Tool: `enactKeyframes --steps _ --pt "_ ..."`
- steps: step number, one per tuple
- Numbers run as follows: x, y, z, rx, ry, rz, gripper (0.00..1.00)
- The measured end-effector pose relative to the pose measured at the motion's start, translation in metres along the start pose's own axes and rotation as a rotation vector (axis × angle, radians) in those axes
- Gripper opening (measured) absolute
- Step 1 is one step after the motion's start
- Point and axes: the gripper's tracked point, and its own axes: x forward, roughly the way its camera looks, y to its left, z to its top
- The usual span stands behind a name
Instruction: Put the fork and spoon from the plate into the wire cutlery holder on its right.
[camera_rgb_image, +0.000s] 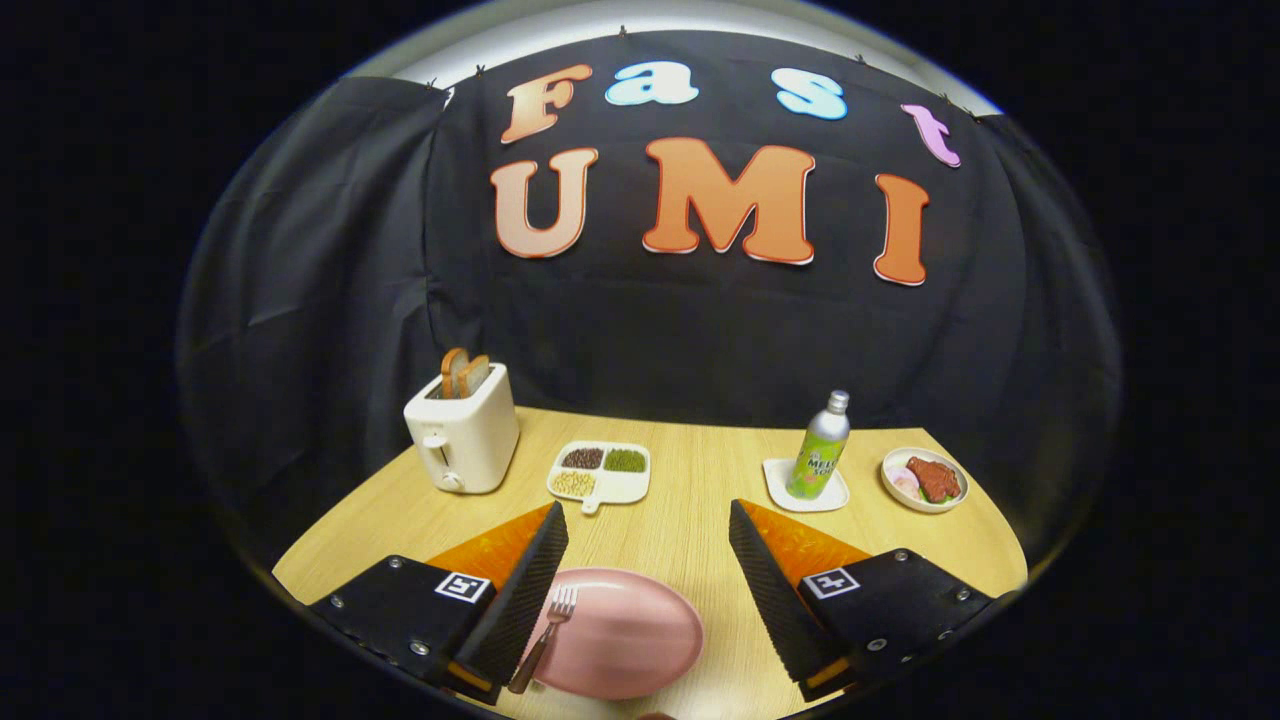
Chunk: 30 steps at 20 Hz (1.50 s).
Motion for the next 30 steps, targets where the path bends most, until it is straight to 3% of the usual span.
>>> enactKeyframes --steps 10,15,23,28,30 --pt "0.016 0.056 -0.117 -0.014 0.312 0.063 0.97" --pt "0.021 0.067 -0.158 -0.036 0.439 0.059 0.89" --pt "0.014 0.073 -0.201 -0.075 0.591 0.084 0.57" --pt "0.013 0.073 -0.205 -0.050 0.619 0.099 0.19" --pt "0.013 0.075 -0.205 -0.045 0.623 0.116 0.10"
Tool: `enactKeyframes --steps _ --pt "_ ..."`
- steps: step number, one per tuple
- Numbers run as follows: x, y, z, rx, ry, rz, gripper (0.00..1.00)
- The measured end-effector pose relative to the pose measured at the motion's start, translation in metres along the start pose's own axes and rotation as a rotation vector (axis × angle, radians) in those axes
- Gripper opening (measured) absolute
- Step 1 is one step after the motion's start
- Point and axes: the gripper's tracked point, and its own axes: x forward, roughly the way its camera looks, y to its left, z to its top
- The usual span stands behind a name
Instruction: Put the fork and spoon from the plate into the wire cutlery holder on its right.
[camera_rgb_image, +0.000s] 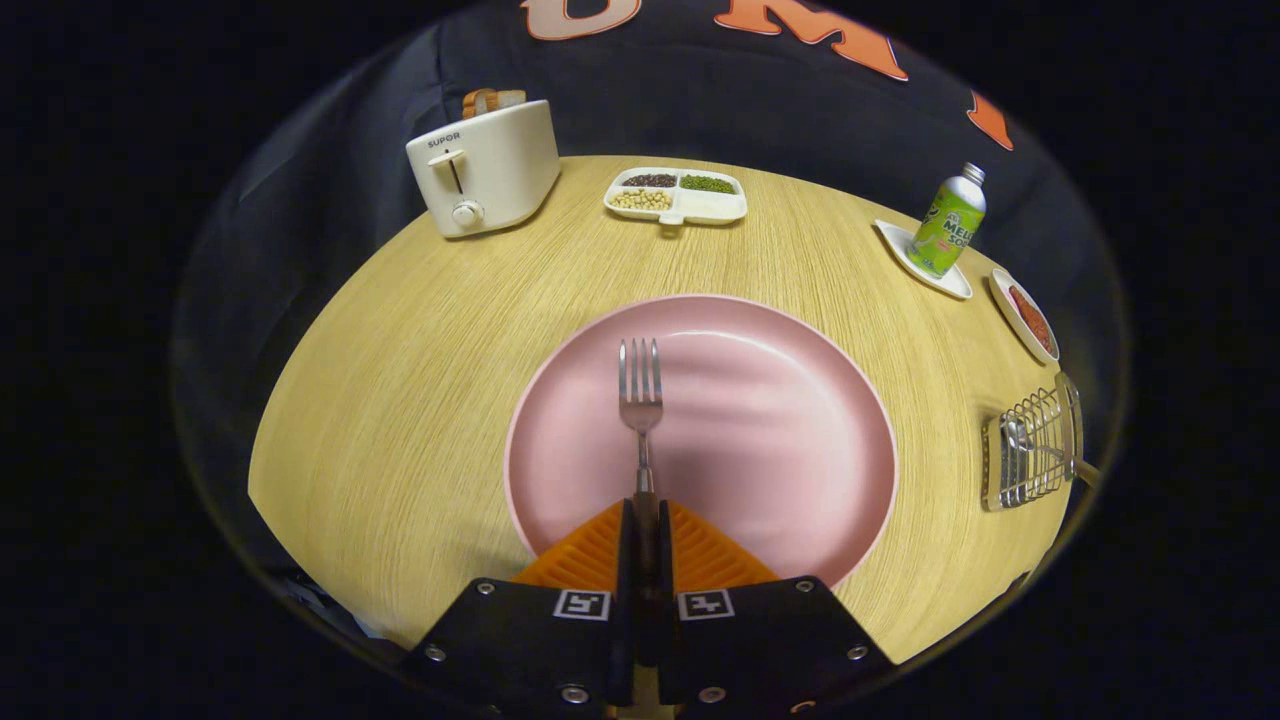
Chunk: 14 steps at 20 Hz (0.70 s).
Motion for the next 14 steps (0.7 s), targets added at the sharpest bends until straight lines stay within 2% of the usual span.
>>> enactKeyframes --steps 4,7,14 --pt "-0.007 -0.006 0.004 0.003 -0.022 0.024 0.05" --pt "-0.019 -0.019 0.011 0.007 -0.073 0.031 0.05" --pt "-0.068 -0.084 0.033 0.094 -0.181 -0.021 0.05"
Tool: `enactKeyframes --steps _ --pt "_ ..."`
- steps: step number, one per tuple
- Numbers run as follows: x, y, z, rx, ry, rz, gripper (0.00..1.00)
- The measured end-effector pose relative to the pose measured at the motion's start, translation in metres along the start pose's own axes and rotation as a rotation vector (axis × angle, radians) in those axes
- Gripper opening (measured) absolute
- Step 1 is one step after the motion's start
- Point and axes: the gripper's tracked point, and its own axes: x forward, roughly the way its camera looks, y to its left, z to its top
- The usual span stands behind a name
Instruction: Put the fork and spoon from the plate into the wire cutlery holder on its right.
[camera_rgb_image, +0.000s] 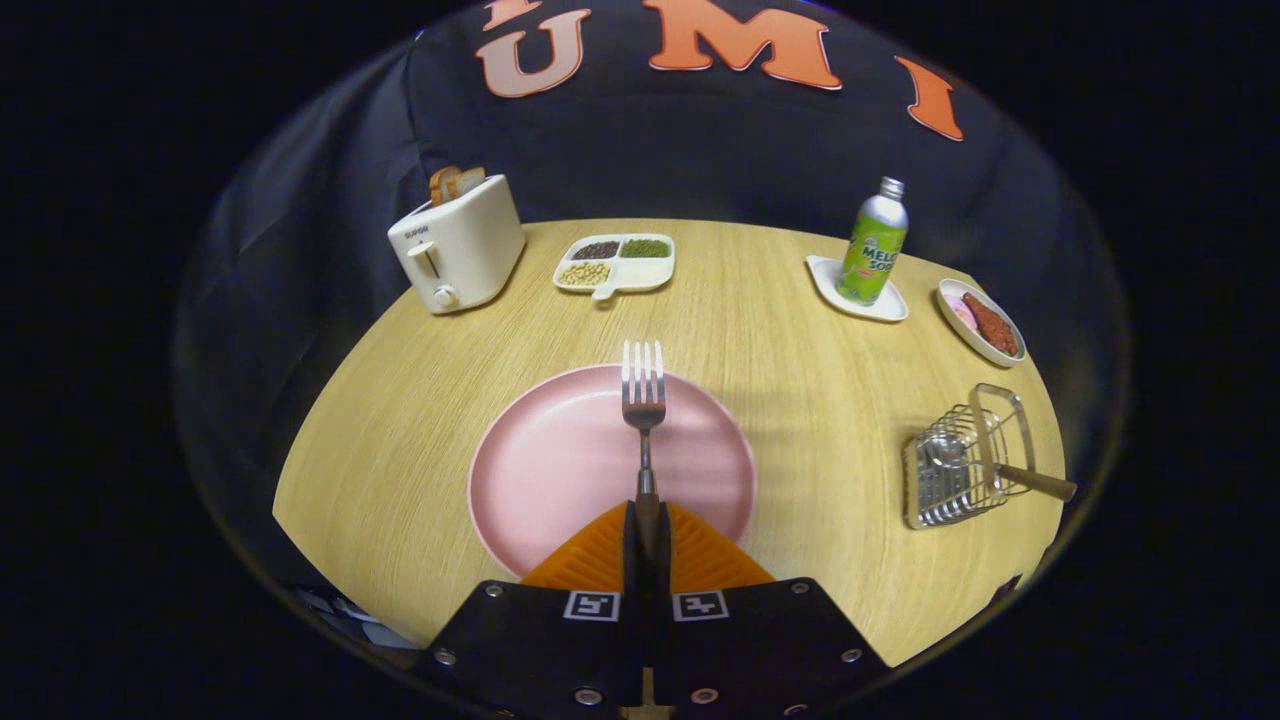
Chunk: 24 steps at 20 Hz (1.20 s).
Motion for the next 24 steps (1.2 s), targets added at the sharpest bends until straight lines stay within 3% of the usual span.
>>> enactKeyframes --steps 11,14,24 --pt "-0.074 -0.131 0.043 0.029 -0.086 -0.172 0.05" --pt "-0.084 -0.163 0.038 0.014 -0.026 -0.225 0.05" --pt "-0.092 -0.199 0.010 -0.046 0.166 -0.272 0.05"
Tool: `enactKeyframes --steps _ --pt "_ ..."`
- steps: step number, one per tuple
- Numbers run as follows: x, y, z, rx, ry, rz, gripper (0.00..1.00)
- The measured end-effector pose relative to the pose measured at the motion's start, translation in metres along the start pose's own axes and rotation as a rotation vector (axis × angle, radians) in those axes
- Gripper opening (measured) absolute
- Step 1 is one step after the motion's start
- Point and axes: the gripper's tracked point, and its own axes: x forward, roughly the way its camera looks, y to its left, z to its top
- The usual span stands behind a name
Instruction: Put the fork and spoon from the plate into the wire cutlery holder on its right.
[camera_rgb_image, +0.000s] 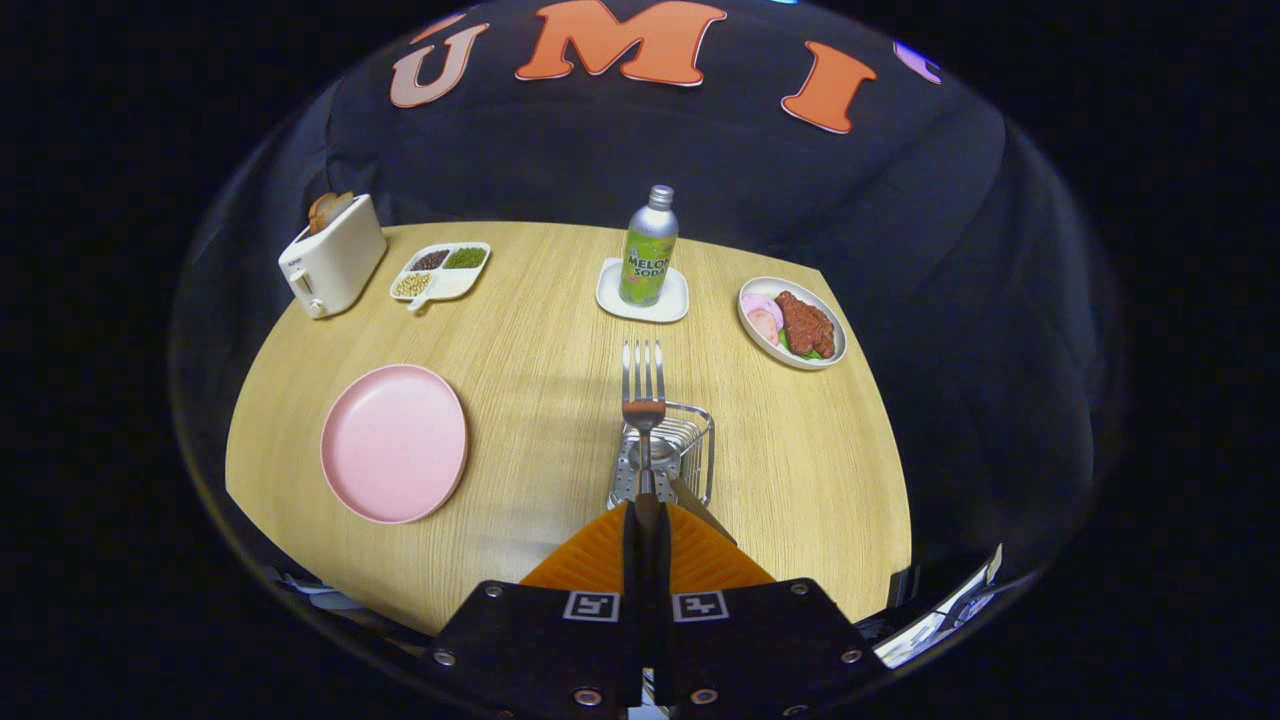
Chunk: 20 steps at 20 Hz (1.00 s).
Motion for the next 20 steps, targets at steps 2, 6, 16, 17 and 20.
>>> enactKeyframes --steps 2,6,16,17,20 --pt "0.002 -0.011 -0.006 -0.013 0.040 -0.009 0.05" --pt "0.009 -0.015 -0.021 -0.014 0.114 -0.015 0.05" --pt "0.023 -0.015 -0.017 0.009 0.109 -0.002 0.10" --pt "0.024 -0.015 -0.014 0.012 0.093 -0.002 0.10" --pt "0.022 -0.019 0.005 0.016 0.020 -0.008 0.11"
